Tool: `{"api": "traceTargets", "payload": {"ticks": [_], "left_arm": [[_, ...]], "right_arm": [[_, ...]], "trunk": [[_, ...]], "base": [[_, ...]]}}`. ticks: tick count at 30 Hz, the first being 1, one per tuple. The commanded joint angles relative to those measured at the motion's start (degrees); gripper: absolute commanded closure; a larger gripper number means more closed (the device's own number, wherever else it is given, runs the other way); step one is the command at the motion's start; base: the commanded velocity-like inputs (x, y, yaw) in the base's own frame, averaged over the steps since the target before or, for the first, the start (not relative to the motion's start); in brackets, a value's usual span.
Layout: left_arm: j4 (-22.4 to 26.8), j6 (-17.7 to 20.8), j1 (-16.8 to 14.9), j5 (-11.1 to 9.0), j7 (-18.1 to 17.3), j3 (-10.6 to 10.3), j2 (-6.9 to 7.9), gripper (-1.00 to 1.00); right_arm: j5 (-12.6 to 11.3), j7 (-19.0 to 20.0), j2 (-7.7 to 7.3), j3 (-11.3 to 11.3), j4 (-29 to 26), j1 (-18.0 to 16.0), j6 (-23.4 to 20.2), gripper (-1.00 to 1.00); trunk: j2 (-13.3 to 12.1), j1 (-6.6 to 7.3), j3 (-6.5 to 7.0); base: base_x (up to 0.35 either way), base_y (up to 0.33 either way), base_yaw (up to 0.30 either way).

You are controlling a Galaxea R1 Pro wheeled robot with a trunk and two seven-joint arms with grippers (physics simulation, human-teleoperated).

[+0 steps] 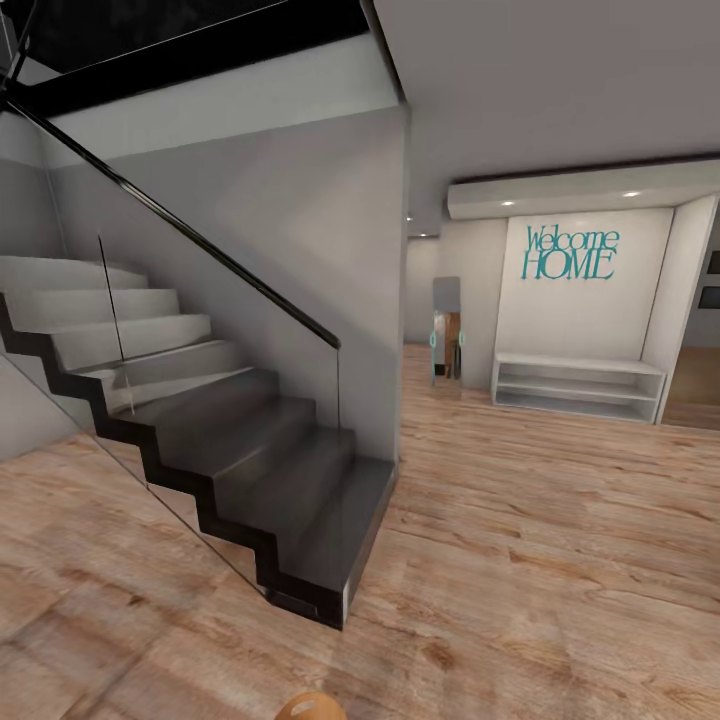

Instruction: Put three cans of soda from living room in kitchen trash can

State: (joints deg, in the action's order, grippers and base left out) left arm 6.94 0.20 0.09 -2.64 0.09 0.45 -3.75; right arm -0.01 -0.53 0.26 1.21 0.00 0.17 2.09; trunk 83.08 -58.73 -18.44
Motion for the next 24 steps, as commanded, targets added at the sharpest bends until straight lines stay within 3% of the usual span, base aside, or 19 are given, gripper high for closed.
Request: {"api": "traceTargets", "payload": {"ticks": [1,16,20,24], "left_arm": [[0.0,0.0,0.0,0.0,0.0,0.0,-0.03,-1.00],[3.9,0.1,0.0,-0.2,-0.5,-0.2,0.11,-1.00],[7.6,-0.1,0.0,-0.2,-0.5,-0.1,0.81,-1.00],[13.0,-0.2,0.0,-0.2,0.5,-0.1,0.81,-1.00]], "right_arm": [[0.0,0.0,0.00,0.0,0.0,0.0,0.0,-1.00],[0.2,0.8,-0.03,0.1,0.0,0.0,-0.4,-1.00],[0.2,0.3,-0.16,0.2,-0.6,0.0,-0.2,-1.00],[0.0,-0.1,-0.57,0.1,-4.9,-0.1,-0.4,-1.00]], "trunk": [[0.0,0.00,0.00],[0.0,0.00,0.00],[0.0,0.00,0.00],[0.0,0.00,0.00]], "base": [[0.000,0.000,0.000],[0.000,0.000,0.000],[0.000,0.000,0.000],[0.000,0.000,0.000]]}}
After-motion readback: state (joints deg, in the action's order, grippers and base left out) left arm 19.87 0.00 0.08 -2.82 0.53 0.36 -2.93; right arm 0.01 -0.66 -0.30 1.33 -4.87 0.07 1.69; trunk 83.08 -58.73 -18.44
